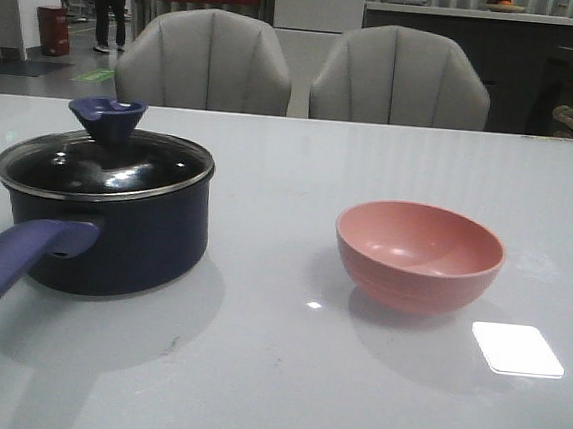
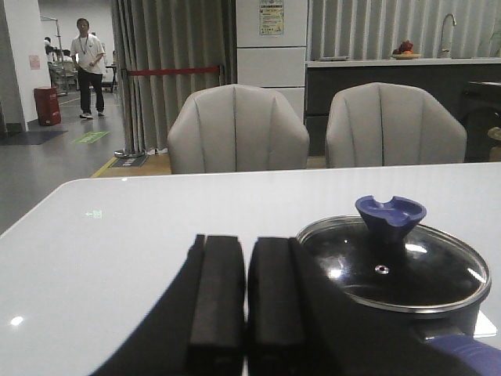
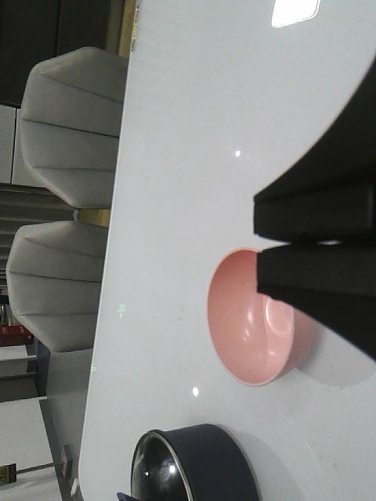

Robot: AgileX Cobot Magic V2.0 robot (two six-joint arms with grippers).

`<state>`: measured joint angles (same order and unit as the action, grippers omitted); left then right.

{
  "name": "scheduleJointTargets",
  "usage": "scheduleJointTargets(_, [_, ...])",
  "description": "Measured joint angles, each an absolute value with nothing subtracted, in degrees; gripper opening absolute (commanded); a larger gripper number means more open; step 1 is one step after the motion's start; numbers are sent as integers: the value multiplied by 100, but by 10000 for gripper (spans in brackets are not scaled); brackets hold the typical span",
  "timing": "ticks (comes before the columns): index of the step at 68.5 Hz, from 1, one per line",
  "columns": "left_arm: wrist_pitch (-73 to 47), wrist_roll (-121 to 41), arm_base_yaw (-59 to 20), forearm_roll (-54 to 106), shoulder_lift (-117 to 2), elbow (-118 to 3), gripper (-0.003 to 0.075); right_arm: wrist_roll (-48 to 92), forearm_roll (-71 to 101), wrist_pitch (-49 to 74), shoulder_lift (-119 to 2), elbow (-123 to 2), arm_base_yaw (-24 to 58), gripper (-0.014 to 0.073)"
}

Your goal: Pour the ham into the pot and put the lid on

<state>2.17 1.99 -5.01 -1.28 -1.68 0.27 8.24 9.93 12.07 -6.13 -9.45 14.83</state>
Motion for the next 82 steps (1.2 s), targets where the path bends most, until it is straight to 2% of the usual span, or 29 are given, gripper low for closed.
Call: scheduleJointTargets(82, [227, 207, -501, -141, -149, 27, 121, 797, 844, 1207, -603, -838, 1353, 161])
